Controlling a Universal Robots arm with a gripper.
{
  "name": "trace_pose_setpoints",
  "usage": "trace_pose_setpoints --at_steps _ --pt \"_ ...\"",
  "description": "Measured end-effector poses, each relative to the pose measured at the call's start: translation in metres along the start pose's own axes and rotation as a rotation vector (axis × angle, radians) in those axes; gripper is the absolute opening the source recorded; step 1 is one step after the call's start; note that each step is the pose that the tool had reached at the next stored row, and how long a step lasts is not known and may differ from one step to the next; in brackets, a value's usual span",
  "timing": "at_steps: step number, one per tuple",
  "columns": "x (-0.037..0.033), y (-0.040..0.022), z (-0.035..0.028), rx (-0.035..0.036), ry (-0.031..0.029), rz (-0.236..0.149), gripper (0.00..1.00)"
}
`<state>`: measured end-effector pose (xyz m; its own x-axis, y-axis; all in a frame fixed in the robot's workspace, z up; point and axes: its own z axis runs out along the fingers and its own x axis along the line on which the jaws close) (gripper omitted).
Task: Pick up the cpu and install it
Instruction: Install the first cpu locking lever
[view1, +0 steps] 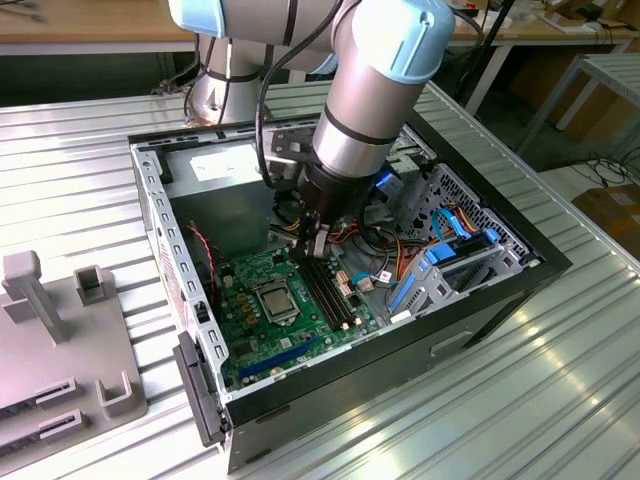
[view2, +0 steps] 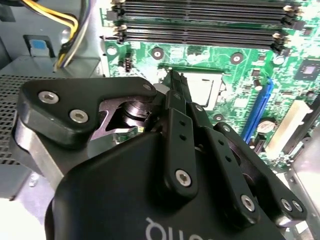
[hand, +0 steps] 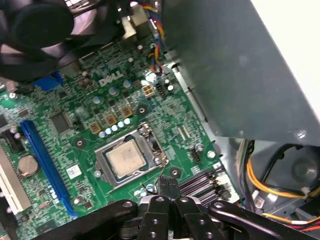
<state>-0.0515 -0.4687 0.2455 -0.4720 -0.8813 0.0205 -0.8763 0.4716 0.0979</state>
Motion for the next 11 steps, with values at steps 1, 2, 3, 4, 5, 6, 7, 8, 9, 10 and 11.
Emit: trace_pose_setpoints --at_steps 1,2,3,4,5,6,7,8,9,10,11 --pt "0.0009 -0.0004 0.0000 -0.0002 -0.0004 0.000 0.11" --pt "0.0009 -0.0004 0.0000 -0.0002 -0.0005 0.000 0.11" --pt "0.0009 -0.0004 0.0000 -0.0002 -0.0005 0.000 0.11" --pt "0.0010 -0.0005 0.0000 -0.0002 -0.0004 0.000 0.11" --pt "0.0018 -0.0009 -0.0001 -0.0002 -0.0004 0.000 0.11" --pt "0.0024 -0.0013 -0.0001 -0.0002 -0.0004 0.000 0.11" --pt "0.0025 -0.0013 -0.0001 -0.0002 -0.0004 0.000 0.11" --pt "0.0025 -0.0013 -0.0001 -0.0002 -0.0004 0.000 0.11" --pt "0.0025 -0.0013 -0.0001 -0.0002 -0.0004 0.000 0.11" --pt "0.0025 -0.0014 -0.0001 -0.0002 -0.0004 0.000 0.11" --pt "0.0026 -0.0014 -0.0001 -0.0002 -0.0004 0.000 0.11"
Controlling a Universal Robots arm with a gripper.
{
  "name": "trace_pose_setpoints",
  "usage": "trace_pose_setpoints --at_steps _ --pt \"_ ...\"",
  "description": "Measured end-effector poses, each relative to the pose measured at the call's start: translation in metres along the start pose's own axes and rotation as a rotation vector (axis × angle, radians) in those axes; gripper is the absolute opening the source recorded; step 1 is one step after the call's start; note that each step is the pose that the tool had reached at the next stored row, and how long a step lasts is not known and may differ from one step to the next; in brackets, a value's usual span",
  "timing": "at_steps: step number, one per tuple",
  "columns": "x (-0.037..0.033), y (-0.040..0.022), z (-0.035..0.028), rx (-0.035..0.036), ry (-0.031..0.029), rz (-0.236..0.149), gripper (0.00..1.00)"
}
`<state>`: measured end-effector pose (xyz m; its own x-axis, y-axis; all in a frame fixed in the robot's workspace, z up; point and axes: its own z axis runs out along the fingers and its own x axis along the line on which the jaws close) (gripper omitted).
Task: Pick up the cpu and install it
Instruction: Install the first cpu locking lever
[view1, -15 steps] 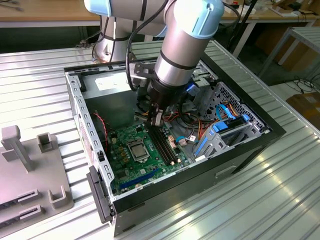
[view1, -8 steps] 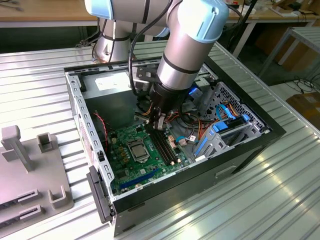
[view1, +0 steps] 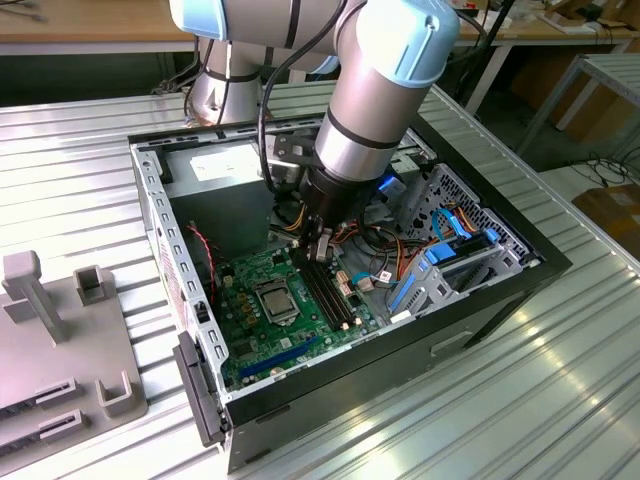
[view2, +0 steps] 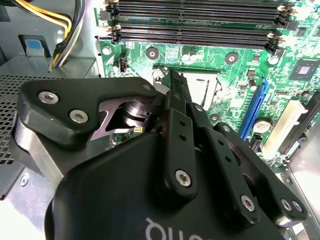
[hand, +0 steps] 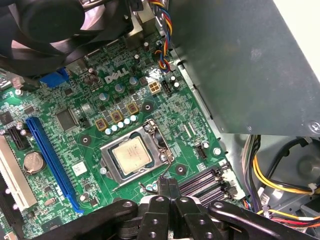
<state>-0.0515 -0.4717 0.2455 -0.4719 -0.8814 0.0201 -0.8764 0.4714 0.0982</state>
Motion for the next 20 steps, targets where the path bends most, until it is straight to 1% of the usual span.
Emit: trace_pose_setpoints --at_steps 12,16,20 --pt "0.0005 0.0000 0.0001 0.0000 0.0001 -0.002 0.11" --pt "0.0023 0.0003 0.0003 0.0003 0.0016 -0.017 0.11" --pt "0.0060 -0.0016 0.0010 0.0006 0.0031 -0.031 0.11"
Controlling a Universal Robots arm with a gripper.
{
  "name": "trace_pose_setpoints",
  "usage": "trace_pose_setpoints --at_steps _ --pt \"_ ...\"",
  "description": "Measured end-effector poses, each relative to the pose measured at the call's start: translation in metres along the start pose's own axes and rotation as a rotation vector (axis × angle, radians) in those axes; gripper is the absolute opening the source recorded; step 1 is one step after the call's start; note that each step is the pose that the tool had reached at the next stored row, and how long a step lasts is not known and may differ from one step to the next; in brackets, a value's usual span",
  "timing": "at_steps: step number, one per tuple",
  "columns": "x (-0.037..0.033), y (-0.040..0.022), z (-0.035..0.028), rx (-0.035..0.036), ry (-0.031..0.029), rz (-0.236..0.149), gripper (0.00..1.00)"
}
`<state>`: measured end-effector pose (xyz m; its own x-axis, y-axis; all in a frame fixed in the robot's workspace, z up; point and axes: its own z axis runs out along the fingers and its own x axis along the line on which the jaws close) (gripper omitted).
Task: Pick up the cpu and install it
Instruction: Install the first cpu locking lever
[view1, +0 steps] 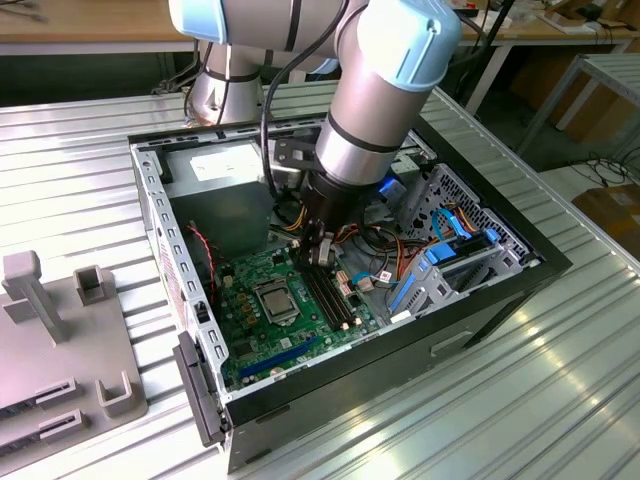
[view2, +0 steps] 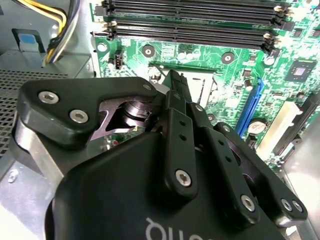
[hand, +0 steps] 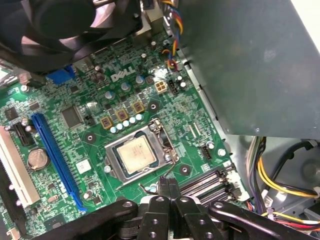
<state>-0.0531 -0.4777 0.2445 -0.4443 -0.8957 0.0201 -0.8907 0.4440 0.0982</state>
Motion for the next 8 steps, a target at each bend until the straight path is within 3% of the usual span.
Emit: trace_pose_setpoints --at_steps 5,8 --pt "0.0027 -0.0008 0.0015 0.0006 0.0033 -0.037 0.11" --pt "0.0034 -0.0004 0.0043 0.0022 0.0110 -0.113 0.11"
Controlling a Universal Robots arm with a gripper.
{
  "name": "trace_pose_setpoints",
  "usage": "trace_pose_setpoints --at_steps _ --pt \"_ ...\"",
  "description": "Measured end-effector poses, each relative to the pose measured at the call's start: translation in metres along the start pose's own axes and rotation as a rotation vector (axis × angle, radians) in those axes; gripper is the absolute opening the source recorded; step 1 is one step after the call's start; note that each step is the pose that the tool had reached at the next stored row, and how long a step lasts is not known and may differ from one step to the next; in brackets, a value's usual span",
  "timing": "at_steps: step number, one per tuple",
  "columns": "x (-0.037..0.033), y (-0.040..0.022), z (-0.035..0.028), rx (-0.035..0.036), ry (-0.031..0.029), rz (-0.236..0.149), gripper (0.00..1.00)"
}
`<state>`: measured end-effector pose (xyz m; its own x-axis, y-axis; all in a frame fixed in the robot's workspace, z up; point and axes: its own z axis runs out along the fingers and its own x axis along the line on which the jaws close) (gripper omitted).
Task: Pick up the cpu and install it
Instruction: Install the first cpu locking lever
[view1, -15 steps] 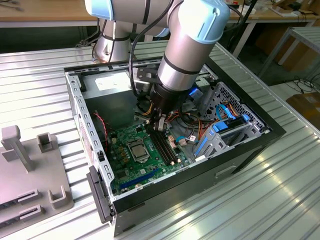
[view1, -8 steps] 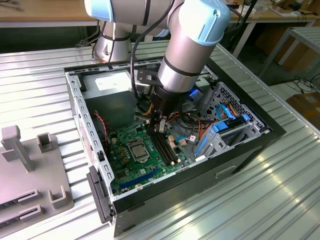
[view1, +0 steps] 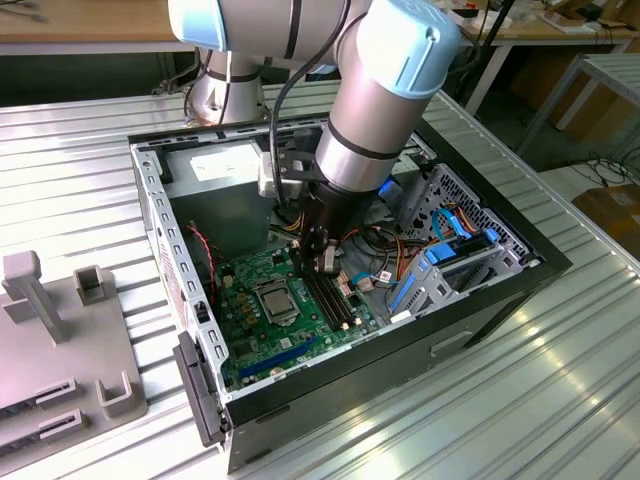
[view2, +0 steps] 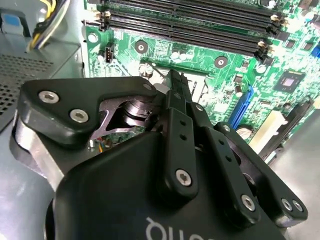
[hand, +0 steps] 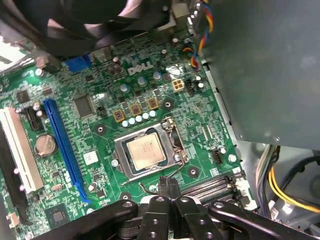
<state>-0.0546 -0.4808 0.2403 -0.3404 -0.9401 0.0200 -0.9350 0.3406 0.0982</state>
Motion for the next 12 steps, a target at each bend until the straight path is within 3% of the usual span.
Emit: trace_pose_setpoints --at_steps 8,12 --pt "0.0021 0.0001 0.0038 0.0026 0.0072 -0.077 0.11" --pt "0.0069 -0.0002 0.0048 0.0086 0.0074 -0.098 0.11"
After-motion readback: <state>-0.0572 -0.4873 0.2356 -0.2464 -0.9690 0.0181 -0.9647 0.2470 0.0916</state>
